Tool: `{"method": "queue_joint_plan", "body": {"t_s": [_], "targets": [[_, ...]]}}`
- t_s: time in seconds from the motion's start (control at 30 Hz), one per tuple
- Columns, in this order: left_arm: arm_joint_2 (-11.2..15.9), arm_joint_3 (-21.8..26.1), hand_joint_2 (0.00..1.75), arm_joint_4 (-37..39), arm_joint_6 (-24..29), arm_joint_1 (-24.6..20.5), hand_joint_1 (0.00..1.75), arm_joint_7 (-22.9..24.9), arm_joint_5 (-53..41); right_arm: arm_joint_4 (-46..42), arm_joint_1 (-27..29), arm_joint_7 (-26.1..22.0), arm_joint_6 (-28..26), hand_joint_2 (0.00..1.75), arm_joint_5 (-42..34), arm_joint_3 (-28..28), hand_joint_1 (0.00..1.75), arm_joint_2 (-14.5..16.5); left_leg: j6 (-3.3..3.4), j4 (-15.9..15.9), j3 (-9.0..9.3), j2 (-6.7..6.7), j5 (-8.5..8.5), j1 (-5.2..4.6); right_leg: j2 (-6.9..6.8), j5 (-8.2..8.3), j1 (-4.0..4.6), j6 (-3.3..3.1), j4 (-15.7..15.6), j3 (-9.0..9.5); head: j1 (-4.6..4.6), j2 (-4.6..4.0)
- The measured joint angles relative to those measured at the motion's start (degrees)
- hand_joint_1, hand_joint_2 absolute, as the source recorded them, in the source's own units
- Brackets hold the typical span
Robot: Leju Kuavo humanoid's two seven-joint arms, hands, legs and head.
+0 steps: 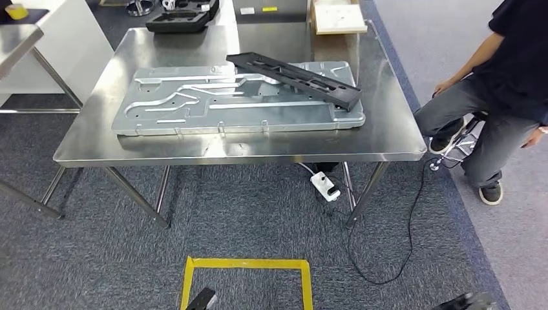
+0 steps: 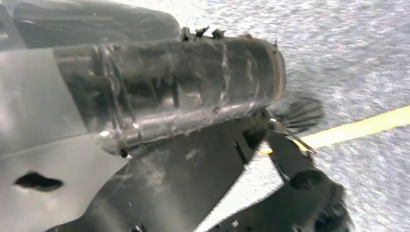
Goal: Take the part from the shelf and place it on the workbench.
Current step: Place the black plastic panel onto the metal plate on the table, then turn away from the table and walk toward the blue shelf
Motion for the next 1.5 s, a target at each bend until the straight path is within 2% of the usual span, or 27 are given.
{"method": "queue_joint_plan", "body": {"t_s": [0.07,0.13,0.17,0.2,0.23,0.27,0.33,0.4,0.47,0.5,0.53,0.6,0.67,0.7,0.73,0.77,0.87,0.93,1.0,1.07,1.13,1.2,1.23,1.3,1.37,1.43,1.5], "targets": [[-0.1,0.0,0.00,0.0,0.0,0.0,0.00,0.0,-0.2,3.4,-0.4,2.8,-0.1,0.00,1.1,0.0,0.00,0.3,0.64,-0.8,-1.39,-0.15,1.61,0.35,0.10,-4.76,-0.09,0.47,3.8,-1.40,0.11,0.00],[-0.2,0.0,0.00,0.0,-0.1,0.1,0.00,0.0,-0.6,5.9,-0.7,5.5,0.0,0.00,1.9,0.0,0.00,0.4,1.00,-0.7,-3.15,-0.52,2.92,0.42,0.10,-10.32,-0.35,0.99,11.3,-3.05,0.23,0.00],[-0.2,0.0,0.00,0.0,-0.2,0.2,0.00,0.0,-0.8,6.9,-0.9,6.6,0.2,0.00,2.1,0.0,0.00,0.4,0.84,-0.5,-3.98,-0.75,3.54,0.50,0.10,-10.97,-0.51,1.29,14.5,-3.43,0.22,0.00],[-0.3,0.0,0.00,0.0,-0.5,0.2,0.00,0.1,-1.0,7.9,-1.0,7.5,0.5,0.00,2.2,0.0,0.00,0.5,0.61,-0.1,-4.85,-1.04,4.08,0.65,0.11,-10.19,-0.67,1.61,16.5,-3.31,0.21,0.00],[-0.4,0.0,0.00,0.0,-1.0,0.2,0.00,0.4,-1.0,8.8,-1.1,8.0,1.2,0.00,2.5,0.0,0.00,0.5,0.26,0.5,-5.94,-1.46,4.53,0.93,0.18,-8.34,-0.92,2.01,16.6,-2.19,0.21,0.00],[-0.5,0.0,0.00,0.0,-1.6,0.2,0.00,0.9,-0.9,9.6,-1.2,8.2,2.0,0.00,2.9,0.0,0.00,0.6,-0.14,1.3,-7.14,-1.94,4.84,1.27,0.52,-6.59,-1.27,2.48,14.6,-0.08,0.20,0.00],[-0.5,0.0,0.00,0.0,-2.8,0.1,0.00,2.4,-0.5,11.1,-1.3,8.4,3.9,0.00,4.2,0.3,0.00,0.9,-1.06,3.7,-9.65,-3.00,5.02,1.74,2.76,-6.79,-2.00,3.27,7.2,5.63,0.31,0.00],[-0.5,0.0,0.00,0.0,-3.3,-0.3,0.00,3.4,-0.9,12.3,-1.5,8.8,5.0,0.00,6.2,0.9,0.00,1.2,-1.89,5.7,-11.43,-4.10,5.11,1.71,4.43,-9.78,-2.17,2.82,2.6,8.58,0.33,0.00],[-0.6,-0.1,0.00,0.0,-3.3,-0.2,0.00,3.8,-1.8,13.3,-1.6,10.3,4.9,0.00,11.1,2.1,0.00,1.4,-2.60,6.3,-12.31,-5.16,5.57,1.83,3.55,-10.55,-1.98,1.61,2.2,8.53,0.23,0.00],[-0.7,-0.1,0.00,0.0,-3.1,-0.1,0.00,4.0,-2.2,13.6,-1.6,11.4,4.7,0.00,14.5,3.0,0.00,1.4,-2.86,6.7,-12.67,-4.86,5.43,1.95,2.88,-10.33,-1.91,1.11,2.2,8.41,0.16,0.00],[-0.7,-0.2,0.00,0.0,-2.9,-0.1,0.00,4.1,-2.6,13.9,-1.6,12.7,4.5,0.00,18.4,4.4,0.00,1.5,-3.13,7.7,-13.22,-4.01,4.59,2.03,2.18,-10.05,-1.88,0.58,2.1,8.27,-0.01,0.00],[-0.9,-0.2,0.00,0.0,-2.6,-0.2,0.00,4.3,-3.0,14.4,-1.6,15.1,4.7,0.00,24.4,7.5,0.00,1.5,-3.56,12.9,-15.20,-1.72,0.88,2.08,0.79,-9.55,-1.62,-0.20,2.0,7.87,-0.35,0.00],[-0.9,-0.3,0.00,0.0,-2.4,-0.3,0.00,4.4,-3.1,15.0,-1.5,16.9,5.0,0.00,27.4,10.7,0.00,1.5,-3.91,19.7,-17.36,-0.99,-2.76,2.14,-0.76,-9.25,-1.22,-0.55,2.1,7.38,-0.49,0.00],[-0.9,-0.3,0.00,0.0,-2.4,-0.3,0.00,4.4,-3.2,15.3,-1.4,17.6,5.2,0.00,28.2,12.1,0.00,1.5,-3.94,21.7,-17.69,-0.96,-3.42,2.14,-1.53,-9.15,-1.02,-0.61,2.1,7.20,-0.49,0.00],[-0.9,-0.3,0.00,0.0,-2.4,-0.2,0.00,4.3,-3.1,15.5,-1.4,18.5,5.6,0.00,29.2,13.5,0.00,1.5,-3.82,21.6,-16.97,-0.89,-2.98,2.13,-2.28,-9.08,-0.83,-0.62,2.1,7.08,-0.49,0.00],[-0.9,-0.3,0.00,0.0,-2.3,-0.2,0.00,4.3,-3.1,15.7,-1.4,19.5,6.1,0.00,30.3,14.8,0.00,1.5,-3.53,19.5,-15.22,-0.68,-1.72,2.07,-2.98,-9.04,-0.66,-0.61,2.1,7.07,-0.48,0.00],[-0.9,-0.3,0.00,0.1,-1.2,0.1,0.00,4.6,-2.6,16.1,-1.5,22.5,7.8,0.00,32.6,18.3,0.00,1.6,-2.09,8.6,-8.39,1.77,1.37,1.21,-4.70,-8.97,-0.32,-0.47,2.0,7.19,-0.46,0.00],[-0.9,-0.3,0.00,0.1,-0.2,0.3,0.00,5.3,-1.3,16.4,-1.4,24.4,9.0,0.00,33.2,20.6,0.00,1.6,-1.43,5.8,-7.13,2.71,1.24,0.47,-5.73,-8.77,-0.26,-0.08,1.7,7.18,-0.48,0.00],[-1.1,-0.2,0.00,0.1,1.1,0.5,0.00,6.0,0.5,16.6,-1.5,26.0,10.1,0.00,34.1,22.8,0.00,1.5,-0.88,4.6,-7.08,1.94,1.83,0.45,-6.33,-8.64,-0.32,0.52,1.3,7.28,-0.48,0.00],[-1.7,-0.2,0.00,0.1,2.6,0.6,0.00,6.7,1.2,16.7,-1.5,26.8,10.8,0.00,35.5,24.6,0.00,1.3,-0.31,3.0,-6.56,1.00,2.68,0.83,-4.18,-9.96,-0.37,0.88,3.0,6.46,-0.33,0.00],[-2.4,-0.2,0.00,0.1,3.4,0.5,0.00,7.6,1.3,16.8,-1.3,26.5,11.3,0.00,37.2,26.5,0.00,0.9,0.07,2.4,-6.30,-0.02,3.11,0.95,-1.12,-13.08,-0.40,0.97,9.2,3.44,-0.18,0.00],[-2.8,-0.2,0.00,0.1,3.2,0.4,0.00,8.0,2.0,16.8,-0.9,24.1,11.0,0.00,37.1,28.3,0.00,0.5,0.21,2.6,-6.43,-1.37,3.11,0.91,-0.10,-15.04,-0.42,1.15,15.8,0.02,-0.18,0.00],[-2.9,-0.2,0.00,0.1,3.1,0.4,0.00,7.9,2.6,16.8,-0.8,21.9,10.4,0.00,35.5,28.9,0.00,0.3,0.21,2.8,-6.46,-2.15,3.04,0.94,0.05,-14.54,-0.48,1.30,16.7,-0.64,-0.20,0.00],[-3.2,-0.2,0.00,0.2,3.1,0.4,0.00,7.4,3.4,16.8,-0.7,16.7,9.1,0.00,30.9,29.3,0.00,-0.2,0.06,3.5,-6.54,-3.73,2.71,1.10,0.37,-10.81,-0.75,1.62,12.2,1.06,-0.20,0.00],[-3.3,-0.1,0.00,0.3,2.8,0.2,0.00,6.9,3.6,16.9,-0.8,12.4,8.4,0.00,28.2,29.3,0.00,-0.6,-0.48,4.9,-7.08,-5.23,1.99,1.20,2.66,-8.24,-1.22,1.80,5.6,4.00,-0.15,0.00],[-3.2,-0.1,0.00,0.4,2.2,0.1,0.00,6.6,3.7,17.0,-1.0,10.0,8.0,0.00,27.6,29.3,0.00,-0.9,-1.12,6.0,-7.93,-6.49,1.56,1.23,4.32,-8.23,-1.34,1.54,3.0,5.18,-0.08,0.01],[-3.0,-0.1,0.00,0.5,1.6,0.1,0.00,6.5,3.8,17.0,-1.2,8.7,7.5,0.00,26.5,29.3,0.00,-1.1,-1.64,6.1,-8.50,-7.49,1.66,1.34,3.34,-8.14,-1.27,0.90,2.9,5.36,-0.07,0.01]]}}
